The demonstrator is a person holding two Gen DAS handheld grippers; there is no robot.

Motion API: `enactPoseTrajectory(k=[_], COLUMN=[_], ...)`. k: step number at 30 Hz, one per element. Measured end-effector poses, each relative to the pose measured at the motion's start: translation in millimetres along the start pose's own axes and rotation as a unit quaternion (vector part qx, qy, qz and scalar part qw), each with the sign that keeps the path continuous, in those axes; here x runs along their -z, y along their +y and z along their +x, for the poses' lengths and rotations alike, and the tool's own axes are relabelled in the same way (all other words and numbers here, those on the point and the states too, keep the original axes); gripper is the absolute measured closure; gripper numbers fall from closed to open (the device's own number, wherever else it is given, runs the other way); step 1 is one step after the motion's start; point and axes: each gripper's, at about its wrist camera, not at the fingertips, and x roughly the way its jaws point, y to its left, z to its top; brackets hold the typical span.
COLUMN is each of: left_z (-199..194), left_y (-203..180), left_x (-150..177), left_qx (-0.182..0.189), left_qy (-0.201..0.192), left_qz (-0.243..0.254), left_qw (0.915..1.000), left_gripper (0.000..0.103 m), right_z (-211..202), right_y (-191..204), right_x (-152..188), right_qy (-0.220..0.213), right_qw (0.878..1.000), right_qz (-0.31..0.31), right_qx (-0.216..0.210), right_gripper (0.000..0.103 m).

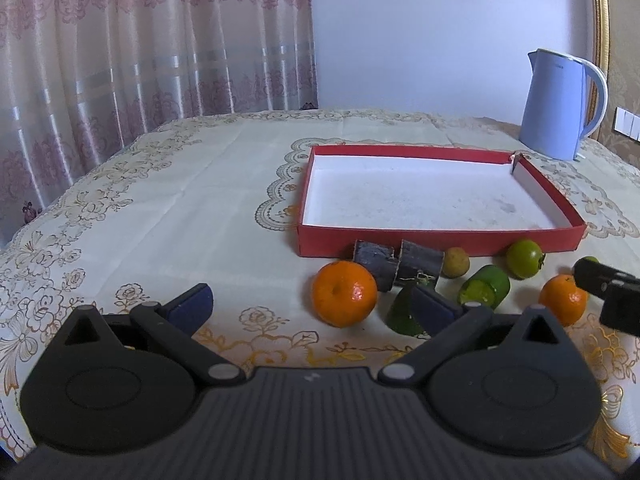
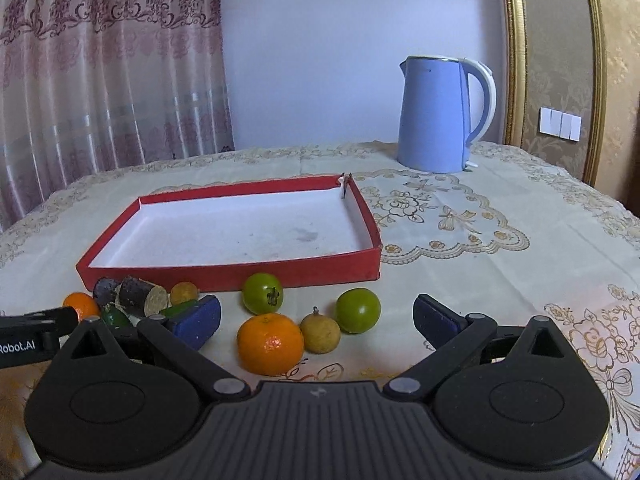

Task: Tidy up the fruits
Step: 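Move the right gripper toward the large mandarin orange in front of the tray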

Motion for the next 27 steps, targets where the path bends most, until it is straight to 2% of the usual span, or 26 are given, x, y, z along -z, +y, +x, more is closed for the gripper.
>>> enactPoseTrajectory(k=[4,16,22,27], left_z=[-1.8,-4.3,-2.6,-0.7], left_y=[1.6,-3.8,-5.5,-7.6], left_x=[-0.3,0.8,1.0,2.2], left_qx=[0.0,0.005,0.007,0.009], left_qy=[0.0,-0.001,0.001,0.003], left_qz=[-0.004,0.002,0.004,0.007], left_qw=[1.0,1.0,1.0,0.9999], left_gripper=[0.0,0.0,0.0,0.0], right_z=[-5.3,-7.5,-13.6,-12.4], right_y=[-0.2,7.6,5.7,5.8], right_x=[-0.1,-0.1,1.2,1.9], right_qy=[-0.012,-0.011,-0.036,-0.037], right_qw=[1.0,1.0,0.999,0.999], right_qz=[0.003,-0.011,-0.01,-0.014], right_qx=[0.006,0.001,0.01,0.013], right_gripper=[0.0,0.0,0.0,0.0])
